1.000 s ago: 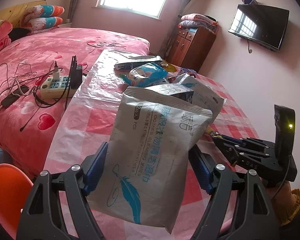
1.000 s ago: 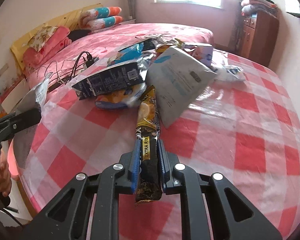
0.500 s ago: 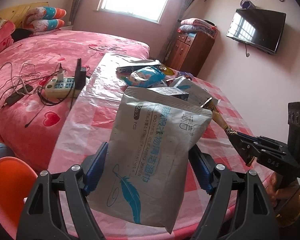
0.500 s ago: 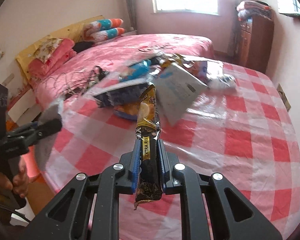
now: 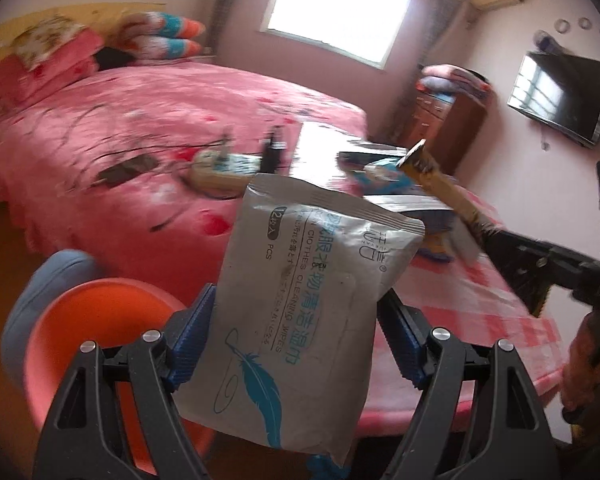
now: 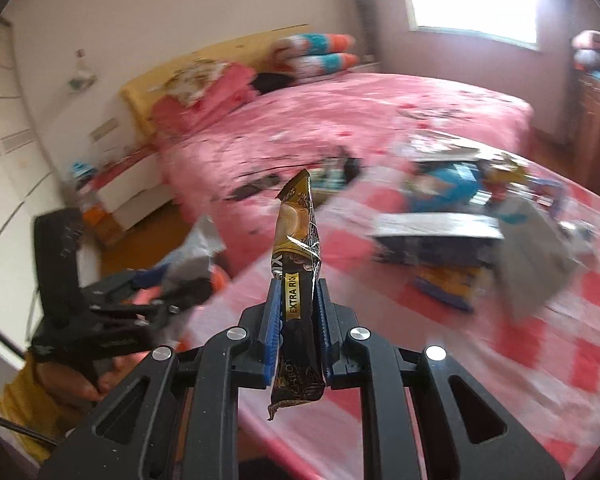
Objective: Collect trash
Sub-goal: 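Carry both held items over the orange bin and open both tools, then move both open tools back from the bin to the trash pile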
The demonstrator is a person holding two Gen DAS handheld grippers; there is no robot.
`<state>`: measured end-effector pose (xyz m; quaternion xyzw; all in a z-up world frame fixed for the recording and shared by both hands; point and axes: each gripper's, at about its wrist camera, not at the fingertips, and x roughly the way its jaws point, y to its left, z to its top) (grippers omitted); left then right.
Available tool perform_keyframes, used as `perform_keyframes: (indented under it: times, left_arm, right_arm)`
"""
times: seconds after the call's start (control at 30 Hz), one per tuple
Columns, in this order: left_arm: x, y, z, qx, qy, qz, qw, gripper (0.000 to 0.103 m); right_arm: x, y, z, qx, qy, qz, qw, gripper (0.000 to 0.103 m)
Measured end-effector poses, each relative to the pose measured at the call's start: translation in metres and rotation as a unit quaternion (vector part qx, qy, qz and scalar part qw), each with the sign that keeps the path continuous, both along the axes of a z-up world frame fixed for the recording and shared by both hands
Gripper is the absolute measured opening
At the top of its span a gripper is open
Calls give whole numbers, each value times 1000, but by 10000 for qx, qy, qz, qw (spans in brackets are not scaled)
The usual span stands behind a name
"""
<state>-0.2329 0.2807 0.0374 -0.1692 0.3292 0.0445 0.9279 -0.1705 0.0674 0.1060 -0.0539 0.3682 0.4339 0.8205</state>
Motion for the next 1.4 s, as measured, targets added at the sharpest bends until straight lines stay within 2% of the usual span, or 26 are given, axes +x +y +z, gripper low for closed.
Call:
perform_keyframes:
  times: [0.2,0.3,0.4,0.43,0.47,0.5,0.6,0.67,0.73,0.87,0.97,1.0,1.1,1.13,1.2,1.3,1.4]
  left_arm:
    - [-28,51,-21,-98,244,833,9962,79]
    - [-38,75,-39,-174,467,1335,9898,80]
    - [-47,92,-53,-275,616,1615,9846,86]
    - [-50,97,-57,-265,655,1729,9824,87]
    - [-51,100,-60,-245,662,1804,9811,88]
    - [-54,104,-62,-219,643,1869,9800,88]
    - [-59,111,-63,-188,618,1963,9784,88]
    - [-61,114,-62,-185,549,1985,9784,88]
    - [-59,115,-60,-190,411,1981,9791,88]
    - [-57,108,-57,-100,294,1902,9812,88]
    - [-56,109,-69,-383,414,1871,9807,88]
    - [-57,106,-74,-396,309,1887,9807,88]
    - [-54,95,-87,3,160,1831,9830,88]
    - [-49,90,-97,157,244,1768,9838,88]
    - [-44,87,-106,225,395,1709,9842,88]
    - [-44,81,-94,444,-14,1719,9841,88]
    - [-36,86,-93,178,-194,1712,9849,88]
  right_arm:
    - [-15,74,-5,-9,123,834,9964,18]
    - [-23,107,-14,-30,225,1199,9925,19]
    - [-30,131,-27,0,350,1464,9886,23]
    - [-31,136,-32,-24,395,1486,9881,35]
    - [-29,139,-36,-51,451,1442,9885,52]
    - [-26,141,-39,-18,552,1362,9892,59]
    - [-15,125,-41,133,689,1121,9912,65]
    - [-8,113,-38,188,632,869,9940,74]
    - [-3,96,-36,286,609,712,9952,75]
    - [4,67,-31,364,350,246,9984,85]
    - [8,51,-33,391,353,73,9986,87]
    - [9,45,-36,387,357,9,9986,87]
    - [11,29,-43,377,451,-122,9982,87]
    - [11,26,-46,363,485,-157,9980,87]
    - [11,18,-49,320,516,-231,9979,87]
    - [12,7,-51,325,548,-364,9973,87]
    - [17,-2,-51,406,671,-503,9956,87]
